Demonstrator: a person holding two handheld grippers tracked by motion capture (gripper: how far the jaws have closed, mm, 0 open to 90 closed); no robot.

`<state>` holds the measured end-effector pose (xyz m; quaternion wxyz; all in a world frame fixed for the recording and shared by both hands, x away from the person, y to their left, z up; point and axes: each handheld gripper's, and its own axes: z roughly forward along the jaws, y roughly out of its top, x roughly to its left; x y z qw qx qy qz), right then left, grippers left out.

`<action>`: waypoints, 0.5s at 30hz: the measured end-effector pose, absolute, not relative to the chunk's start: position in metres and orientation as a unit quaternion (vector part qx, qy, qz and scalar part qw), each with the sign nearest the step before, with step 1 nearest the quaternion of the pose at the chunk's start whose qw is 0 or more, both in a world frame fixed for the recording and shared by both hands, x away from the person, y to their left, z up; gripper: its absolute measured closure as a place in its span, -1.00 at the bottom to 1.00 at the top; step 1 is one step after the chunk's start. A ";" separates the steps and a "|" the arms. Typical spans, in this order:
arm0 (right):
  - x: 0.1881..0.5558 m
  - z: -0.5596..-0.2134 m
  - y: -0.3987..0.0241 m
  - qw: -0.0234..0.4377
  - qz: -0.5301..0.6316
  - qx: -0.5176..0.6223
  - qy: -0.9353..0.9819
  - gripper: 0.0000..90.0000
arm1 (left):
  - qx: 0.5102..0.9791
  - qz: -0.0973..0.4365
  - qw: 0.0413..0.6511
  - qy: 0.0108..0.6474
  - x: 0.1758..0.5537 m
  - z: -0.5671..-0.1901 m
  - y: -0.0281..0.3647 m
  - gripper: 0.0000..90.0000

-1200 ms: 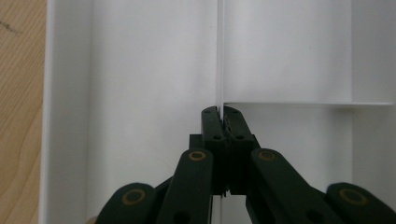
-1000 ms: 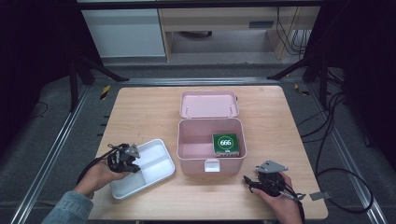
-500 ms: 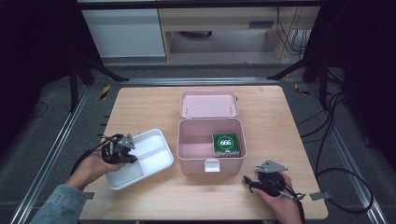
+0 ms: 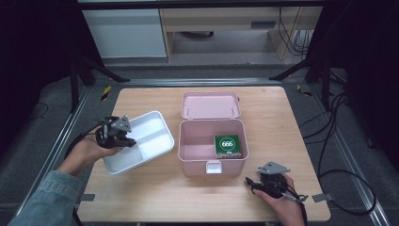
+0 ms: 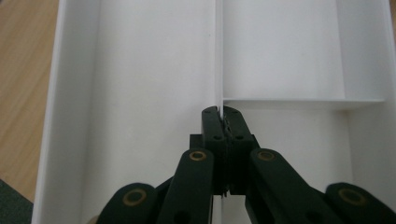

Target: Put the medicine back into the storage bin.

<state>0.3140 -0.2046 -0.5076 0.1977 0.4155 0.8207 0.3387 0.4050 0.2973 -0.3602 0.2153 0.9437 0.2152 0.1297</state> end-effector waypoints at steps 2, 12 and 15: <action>0.314 -0.508 -0.204 0.197 0.339 0.416 0.821 -0.21 | 0.944 0.132 0.218 0.211 0.406 -0.353 0.296 0.99; 0.314 -0.508 -0.205 0.198 0.338 0.415 0.821 -0.21 | 0.943 0.144 0.231 0.189 0.419 -0.319 0.280 0.99; 0.314 -0.507 -0.205 0.199 0.339 0.417 0.820 -0.21 | 0.943 0.151 0.233 0.184 0.421 -0.308 0.274 0.99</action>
